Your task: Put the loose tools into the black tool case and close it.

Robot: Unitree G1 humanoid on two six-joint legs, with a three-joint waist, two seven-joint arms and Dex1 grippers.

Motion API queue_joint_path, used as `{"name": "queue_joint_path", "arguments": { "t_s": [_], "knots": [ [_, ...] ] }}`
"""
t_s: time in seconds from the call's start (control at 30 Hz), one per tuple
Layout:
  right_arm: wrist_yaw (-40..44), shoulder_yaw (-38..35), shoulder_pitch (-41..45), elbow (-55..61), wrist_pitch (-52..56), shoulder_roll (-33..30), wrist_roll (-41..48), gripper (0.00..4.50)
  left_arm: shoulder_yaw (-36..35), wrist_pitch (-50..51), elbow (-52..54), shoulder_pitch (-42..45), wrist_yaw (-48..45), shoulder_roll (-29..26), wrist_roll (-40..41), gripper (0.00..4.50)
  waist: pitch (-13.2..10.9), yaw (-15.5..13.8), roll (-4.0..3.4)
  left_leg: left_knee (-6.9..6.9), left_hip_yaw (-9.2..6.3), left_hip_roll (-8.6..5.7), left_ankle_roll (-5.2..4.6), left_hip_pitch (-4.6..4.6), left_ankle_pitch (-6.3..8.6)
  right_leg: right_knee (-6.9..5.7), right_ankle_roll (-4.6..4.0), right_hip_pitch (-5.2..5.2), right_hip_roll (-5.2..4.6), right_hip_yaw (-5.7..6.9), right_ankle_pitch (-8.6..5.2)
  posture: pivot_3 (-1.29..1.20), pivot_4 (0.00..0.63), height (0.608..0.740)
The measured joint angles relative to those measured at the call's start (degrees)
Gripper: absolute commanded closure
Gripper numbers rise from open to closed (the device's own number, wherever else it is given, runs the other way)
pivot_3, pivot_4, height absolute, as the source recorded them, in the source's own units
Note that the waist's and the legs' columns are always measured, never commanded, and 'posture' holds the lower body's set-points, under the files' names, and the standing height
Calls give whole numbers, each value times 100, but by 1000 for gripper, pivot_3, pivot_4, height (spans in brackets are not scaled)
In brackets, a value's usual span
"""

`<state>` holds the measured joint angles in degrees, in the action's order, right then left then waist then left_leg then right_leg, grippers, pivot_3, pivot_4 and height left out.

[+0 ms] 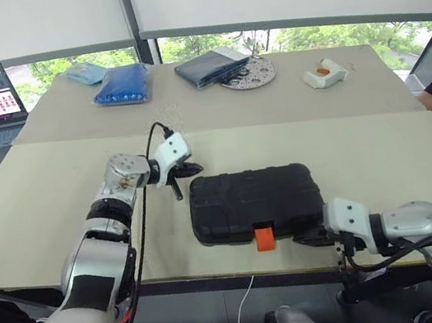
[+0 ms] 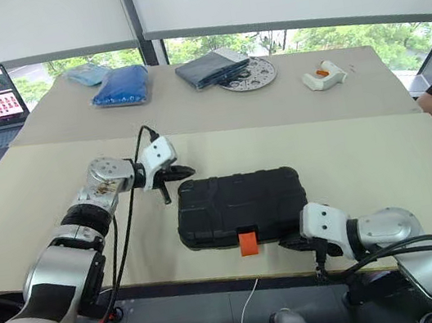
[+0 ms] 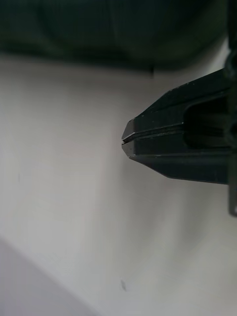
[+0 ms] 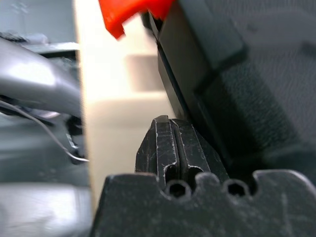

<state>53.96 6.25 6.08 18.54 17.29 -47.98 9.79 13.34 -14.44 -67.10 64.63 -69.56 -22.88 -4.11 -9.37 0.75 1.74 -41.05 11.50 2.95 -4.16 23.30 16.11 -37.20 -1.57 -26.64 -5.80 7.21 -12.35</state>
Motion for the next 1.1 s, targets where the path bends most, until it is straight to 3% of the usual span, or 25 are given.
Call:
{"name": "queue_joint_path", "arguments": {
  "t_s": [0.13, 0.23, 0.47, 0.57, 0.73, 0.9, 1.1],
  "knots": [
    [-463, -139, 219, -436, 4, 128, -277, 4500, 0, 30, 245, -92, -1165, -98, 120, 4478, -1, 23, 1, -28, -3, -9, -4, -5, -2, -48, 3, -1, -44, -3, 2, 0, 150, 718],
    [-594, -580, 89, -437, 14, 132, -195, 4500, -3, 289, 1011, -461, -2024, -317, 334, 4478, 0, 14, -1, -39, -15, -9, -6, 0, -2, -70, -1, -5, -59, -11, -1, 0, 150, 718],
    [-98, -1652, -923, 736, 707, -139, 958, 4500, -187, 2105, 2404, -481, -2262, -754, 1332, 4478, -4, -11, -7, -69, -54, -10, -17, 20, 2, -81, -2, 8, -52, -7, -3, 0, 150, 718],
    [22, -1868, -1107, 1230, 1095, -188, 1437, 4500, -152, 2544, 3370, -730, -2197, -600, 1516, 4478, 0, -22, -14, -72, -60, -11, -38, -15, 16, -76, 10, 46, -63, -6, -9, 0, 150, 718],
    [-146, -1580, -1026, 1357, 1249, -170, 1441, 4500, 250, 2266, 3594, -1288, -1687, -98, 1210, 4478, -3, -20, -9, -78, -61, -15, -48, -7, 22, -77, 21, 42, -66, -9, 1, 0, 150, 718],
    [-462, -855, -621, 884, 1261, -21, 919, 4500, 431, 1550, 3606, -1274, -1270, -26, 861, 4478, 17, -20, -30, -77, -63, -15, -48, -18, 22, -77, 19, 50, -73, -11, 1, 0, 150, 718],
    [-664, -658, -483, 344, 1154, 322, 668, 4500, 464, 1335, 3573, -1281, -1081, 79, 821, 4478, 18, -60, -30, -79, -63, -16, -51, -14, 23, -77, 20, 48, -72, -9, 2, 0, 150, 718]
  ]
}}
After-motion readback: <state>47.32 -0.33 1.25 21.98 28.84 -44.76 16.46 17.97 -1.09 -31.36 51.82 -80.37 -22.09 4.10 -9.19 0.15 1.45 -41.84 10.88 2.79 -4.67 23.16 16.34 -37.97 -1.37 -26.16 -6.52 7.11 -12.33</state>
